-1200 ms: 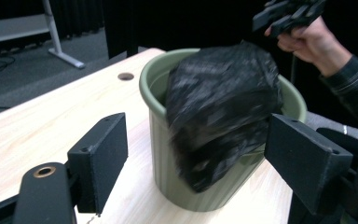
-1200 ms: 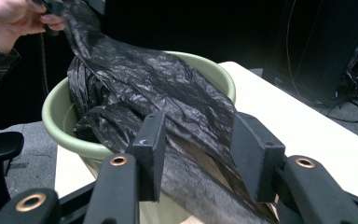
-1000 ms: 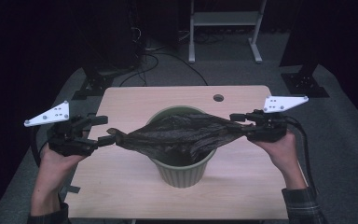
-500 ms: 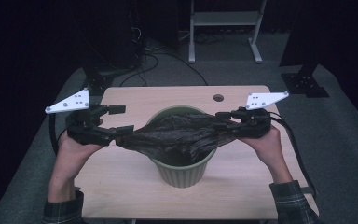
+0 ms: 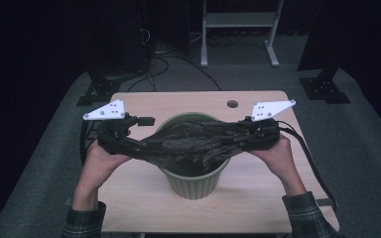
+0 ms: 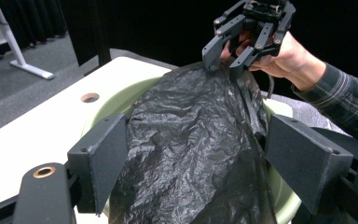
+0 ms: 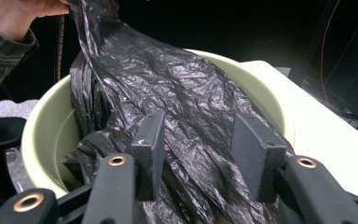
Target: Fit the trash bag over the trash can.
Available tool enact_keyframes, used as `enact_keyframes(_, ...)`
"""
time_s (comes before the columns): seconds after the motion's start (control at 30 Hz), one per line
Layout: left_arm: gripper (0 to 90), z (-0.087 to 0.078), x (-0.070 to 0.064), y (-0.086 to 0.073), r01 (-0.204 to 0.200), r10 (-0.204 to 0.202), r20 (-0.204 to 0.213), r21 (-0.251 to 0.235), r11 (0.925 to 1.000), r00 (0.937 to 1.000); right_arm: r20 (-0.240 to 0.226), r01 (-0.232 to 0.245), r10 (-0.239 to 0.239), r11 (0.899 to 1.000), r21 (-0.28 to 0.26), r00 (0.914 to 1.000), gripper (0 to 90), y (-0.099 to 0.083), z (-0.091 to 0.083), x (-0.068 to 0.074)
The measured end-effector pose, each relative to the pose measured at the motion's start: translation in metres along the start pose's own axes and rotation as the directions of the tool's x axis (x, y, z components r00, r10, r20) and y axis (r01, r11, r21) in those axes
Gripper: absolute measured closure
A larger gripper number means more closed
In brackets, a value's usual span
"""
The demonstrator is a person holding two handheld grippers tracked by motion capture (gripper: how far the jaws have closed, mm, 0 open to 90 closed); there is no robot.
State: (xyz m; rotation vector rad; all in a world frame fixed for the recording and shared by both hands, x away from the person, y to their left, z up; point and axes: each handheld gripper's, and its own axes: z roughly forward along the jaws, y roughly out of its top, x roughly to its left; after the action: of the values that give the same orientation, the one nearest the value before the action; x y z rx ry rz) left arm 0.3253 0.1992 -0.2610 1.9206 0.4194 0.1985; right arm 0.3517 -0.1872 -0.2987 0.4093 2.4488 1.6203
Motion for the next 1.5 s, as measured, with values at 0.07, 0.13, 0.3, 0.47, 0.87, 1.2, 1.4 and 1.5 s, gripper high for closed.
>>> enact_keyframes(0.07, 20.1, 0.001, 0.001, -0.001, 0.004, -0.004, 0.002, 0.002, 1.0000, 1.0000, -0.007, 0.006, -0.006, 1.000, 0.008, 1.0000, 51.7, 0.000, 0.003, 0.000)
enact_keyframes(0.13, 20.1, 0.002, 0.001, -0.001, 0.005, -0.005, 0.003, 0.001, 1.0000, 1.0000, -0.011, 0.008, -0.007, 1.000, 0.010, 0.9999, 51.8, 0.000, 0.004, 0.002)
enact_keyframes(0.3, 20.0, 0.006, 0.000, -0.002, 0.004, -0.004, 0.012, 0.005, 1.0000, 0.9999, 0.018, 0.019, -0.020, 1.000, 0.025, 0.9996, 69.7, 0.003, 0.010, 0.001)
enact_keyframes(0.47, 20.0, 0.010, -0.001, -0.001, -0.003, 0.003, 0.015, 0.015, 0.9999, 0.9999, 0.038, 0.010, -0.011, 1.000, 0.022, 0.9992, 83.7, 0.005, 0.012, -0.001)
enact_keyframes(0.87, 19.9, 0.026, -0.001, -0.002, -0.026, 0.027, -0.008, 0.071, 0.9971, 0.9996, 0.058, -0.012, 0.016, 0.998, -0.064, 0.9982, 90.0, 0.029, 0.018, -0.004)
enact_keyframes(1.2, 59.8, 0.030, 0.009, -0.011, -0.028, 0.029, -0.002, 0.127, 0.9915, 0.9996, 0.055, -0.004, 0.009, 0.997, -0.083, 0.9985, 89.9, 0.035, 0.016, -0.004)
enact_keyframes(1.4, 88.8, 0.028, 0.013, -0.010, -0.002, 0.001, 0.013, 0.101, 0.9949, 0.9999, 0.063, -0.004, 0.010, 0.996, -0.092, 0.9979, 89.9, 0.037, 0.015, -0.005)
enact_keyframes(1.5, 89.9, 0.022, 0.018, -0.009, 0.022, -0.022, 0.006, 0.059, 0.9980, 0.9997, 0.064, -0.003, 0.008, 0.996, -0.086, 0.9979, 89.8, 0.036, 0.016, -0.007)
